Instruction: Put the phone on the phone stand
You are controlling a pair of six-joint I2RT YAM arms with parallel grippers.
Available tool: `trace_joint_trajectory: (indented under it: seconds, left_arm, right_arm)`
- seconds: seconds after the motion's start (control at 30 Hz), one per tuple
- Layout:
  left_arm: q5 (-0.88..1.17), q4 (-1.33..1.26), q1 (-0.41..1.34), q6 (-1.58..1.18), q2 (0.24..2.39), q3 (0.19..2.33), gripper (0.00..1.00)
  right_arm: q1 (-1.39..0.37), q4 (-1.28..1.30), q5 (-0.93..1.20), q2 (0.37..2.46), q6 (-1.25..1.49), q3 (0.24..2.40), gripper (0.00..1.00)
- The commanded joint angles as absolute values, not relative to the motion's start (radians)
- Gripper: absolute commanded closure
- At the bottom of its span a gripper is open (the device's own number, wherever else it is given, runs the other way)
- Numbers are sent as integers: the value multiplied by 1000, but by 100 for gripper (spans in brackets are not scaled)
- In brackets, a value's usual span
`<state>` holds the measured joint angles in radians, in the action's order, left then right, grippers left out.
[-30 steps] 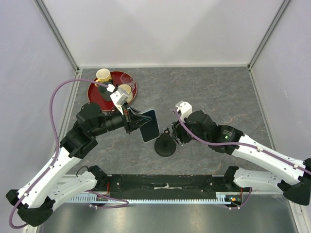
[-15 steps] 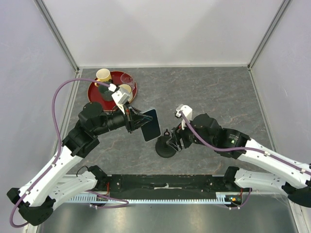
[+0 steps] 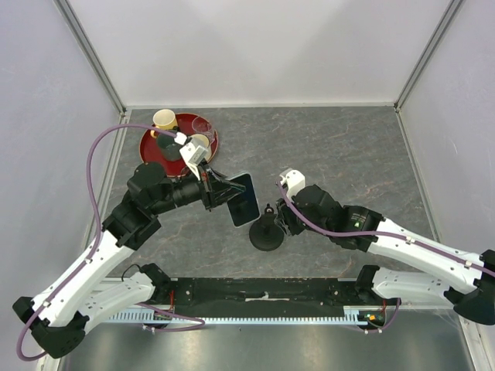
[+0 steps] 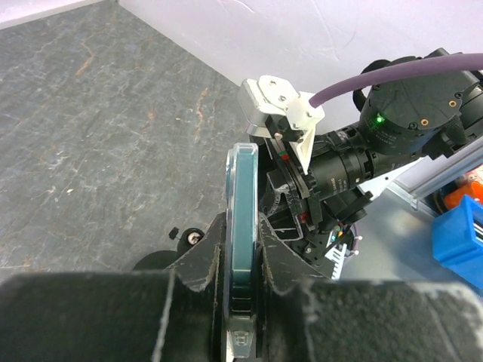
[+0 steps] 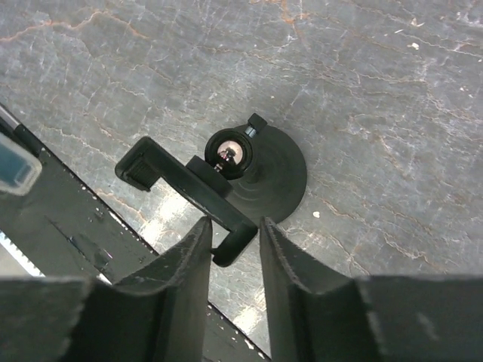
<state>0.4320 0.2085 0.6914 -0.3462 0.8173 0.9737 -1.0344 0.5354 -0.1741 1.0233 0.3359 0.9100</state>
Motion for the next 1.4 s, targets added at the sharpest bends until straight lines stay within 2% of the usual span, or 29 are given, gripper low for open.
trace_joint_trajectory:
  seconds: [0.0,0.13,0.23,0.27,0.37,0.47,0.53,0.7,0.83,0.9,1.03,1.1,1.17,1.2,1.23,1.3,1.37]
  left_arm:
    - [538,23,692,-422,857,969,98]
    - [623,-81,692,-408,908,957,98]
    - [681,-200,693,-384,919,917,98]
    - [727,-237,693,-373,920,902,98]
    - [826,-457,695,-373,931,825,98]
    - [924,-555,695,-351,957,795,98]
    - [974,-564,695,-336,983,808,98]
    - [991,-590,695,-288,948,811,98]
    - [1152,-554,693,-330,1034,896,98]
    - [1230,-561,692,-396,1072,940,98]
    - [1270,-630,693,-480,1103,939,98]
    - [1276,-630,693,-482,1112,939,98]
    - [1296,-632,693,-491,1129,946,98]
    - [1302,-634,692,-494,1134,946,98]
    - [1304,-630,692,-495,1134,948,98]
    - [1296,-630,692,-495,1126,942,98]
    - [1278,-598,690,-476,1112,934,98]
  right_arm:
    - [-1032,554,-247,996,333,913,64]
    - [-1035,554,-184,976,299,917,65]
    - [-1034,578,-198,941,307,940,47]
    - [-1034,584,-198,925,310,946,33]
    - [-1034,591,-222,845,336,953,21]
    - [-1034,604,-291,760,373,939,18]
    - [-1032,615,-299,706,383,917,18]
    - [-1034,617,-253,673,419,859,28]
    - [-1032,568,-245,654,431,816,34]
    - [-1034,508,-195,652,407,781,34]
    - [-1032,419,-140,660,370,716,26]
    - [-1034,410,-162,679,376,706,27]
    - [-1034,403,-184,699,391,706,33]
    - [-1034,391,-186,727,391,703,39]
    - [-1035,381,-166,744,388,703,52]
    - [-1035,347,-138,790,385,701,60]
    - [-1057,319,-147,805,391,696,61]
